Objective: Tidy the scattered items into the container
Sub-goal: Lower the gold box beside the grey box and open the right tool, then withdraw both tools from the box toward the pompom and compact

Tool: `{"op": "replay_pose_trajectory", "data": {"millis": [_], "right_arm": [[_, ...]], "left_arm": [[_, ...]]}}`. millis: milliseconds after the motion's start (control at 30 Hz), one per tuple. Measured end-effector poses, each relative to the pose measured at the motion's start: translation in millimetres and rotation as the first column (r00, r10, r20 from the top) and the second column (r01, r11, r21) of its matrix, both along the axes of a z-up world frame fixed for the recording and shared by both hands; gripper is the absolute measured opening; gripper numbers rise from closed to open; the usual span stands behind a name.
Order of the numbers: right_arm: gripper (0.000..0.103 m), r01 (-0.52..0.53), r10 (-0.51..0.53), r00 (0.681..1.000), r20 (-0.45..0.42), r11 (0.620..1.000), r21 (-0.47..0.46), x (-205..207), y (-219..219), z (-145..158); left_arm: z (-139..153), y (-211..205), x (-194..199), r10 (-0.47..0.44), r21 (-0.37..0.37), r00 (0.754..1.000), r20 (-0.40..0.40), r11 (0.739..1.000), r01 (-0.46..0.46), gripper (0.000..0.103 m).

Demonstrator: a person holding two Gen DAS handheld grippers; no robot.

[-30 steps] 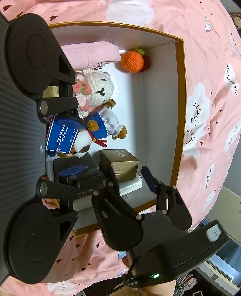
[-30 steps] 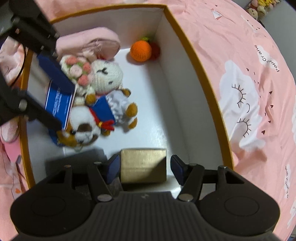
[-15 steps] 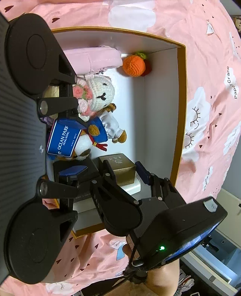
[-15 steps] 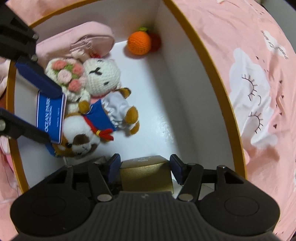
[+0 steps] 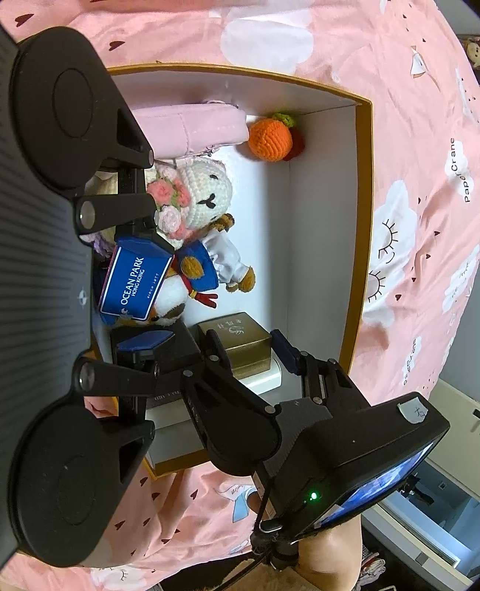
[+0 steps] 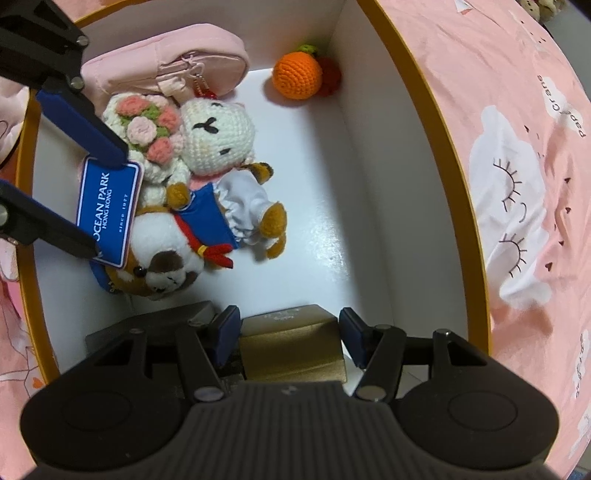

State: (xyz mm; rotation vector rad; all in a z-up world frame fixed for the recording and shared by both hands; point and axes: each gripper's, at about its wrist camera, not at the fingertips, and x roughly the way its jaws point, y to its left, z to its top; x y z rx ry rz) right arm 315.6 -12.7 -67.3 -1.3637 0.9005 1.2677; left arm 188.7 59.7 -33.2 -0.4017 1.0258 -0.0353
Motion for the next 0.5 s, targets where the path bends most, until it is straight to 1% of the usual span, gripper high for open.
{"op": "replay_pose_trajectory", "data": {"millis": [133, 367, 500], "right_arm": [[0.062, 0.006, -0.007, 1.0, 0.016, 1.0, 0.024, -1.3, -4.0, 4.7], [0.062, 0.036, -0.038, 0.999, 0.027, 0.995, 0.098, -3.7, -9.9, 24.0], [0.063, 0.041, -0.05, 0.997, 0.057, 0.989, 0.144, -15.4, -14.1, 34.7]], "left_arm": [[0.2, -2.7, -2.4, 0.001, 0.005, 1.0, 0.004, 1.0, -0.001, 0.049], [7.3, -13.6, -13.1, -0.013, 0.03, 0.999, 0.037, 0.999, 0.012, 0.049], [13.8, -19.6, -22.9, -0.023, 0.032, 0.998, 0.057, 0.999, 0.022, 0.049]]}}
